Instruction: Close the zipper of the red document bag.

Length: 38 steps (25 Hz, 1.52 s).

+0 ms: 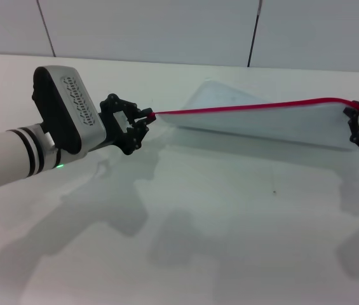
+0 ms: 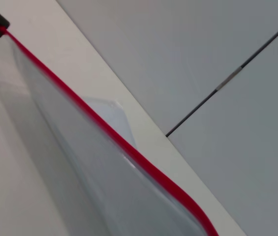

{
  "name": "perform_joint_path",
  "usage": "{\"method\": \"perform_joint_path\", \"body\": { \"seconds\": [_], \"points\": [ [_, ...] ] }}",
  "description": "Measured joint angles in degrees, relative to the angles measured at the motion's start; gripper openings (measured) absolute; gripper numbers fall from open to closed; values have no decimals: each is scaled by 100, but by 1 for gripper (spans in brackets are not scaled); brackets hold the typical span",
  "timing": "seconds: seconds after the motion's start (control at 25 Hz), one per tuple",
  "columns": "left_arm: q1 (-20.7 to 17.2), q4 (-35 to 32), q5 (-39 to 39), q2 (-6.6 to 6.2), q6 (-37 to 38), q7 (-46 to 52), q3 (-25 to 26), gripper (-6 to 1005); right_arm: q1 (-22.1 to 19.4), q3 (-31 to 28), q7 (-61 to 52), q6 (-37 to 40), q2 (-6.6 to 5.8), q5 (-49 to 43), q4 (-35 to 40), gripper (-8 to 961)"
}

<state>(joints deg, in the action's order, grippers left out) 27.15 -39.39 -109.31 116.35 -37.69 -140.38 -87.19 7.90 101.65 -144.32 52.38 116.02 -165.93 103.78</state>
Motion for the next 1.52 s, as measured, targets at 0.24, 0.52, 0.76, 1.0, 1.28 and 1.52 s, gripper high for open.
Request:
{"method": "perform_joint_path", "body": {
  "seconds": [0.24,0.52,0.76,1.0,1.28,1.52],
  "points": [
    [45,29,-117,-3,-7,8,1,165,12,-33,-4,3,-4,-3,-32,104],
    [70,36,-991,1,-93,77,82,173,-56,-166,-188,-192,21,-5,-51,185],
    [-50,71,-2183,-1,-699,34,129,263,-652,-112,-625,-1836,24,74,-46,304],
    [-334,533,-3906,40,-1867,-800,349,447,-755,265,-752,-4135,28,959,-1066,574],
    [-293,1645,-5314,72,-2597,-1741,310,573,-175,966,-789,-7202,6,2416,-3457,617],
    [35,2447,-5651,91,-2887,-2047,308,572,631,1751,-1271,-8687,5,3573,-5093,612]
  ]
}}
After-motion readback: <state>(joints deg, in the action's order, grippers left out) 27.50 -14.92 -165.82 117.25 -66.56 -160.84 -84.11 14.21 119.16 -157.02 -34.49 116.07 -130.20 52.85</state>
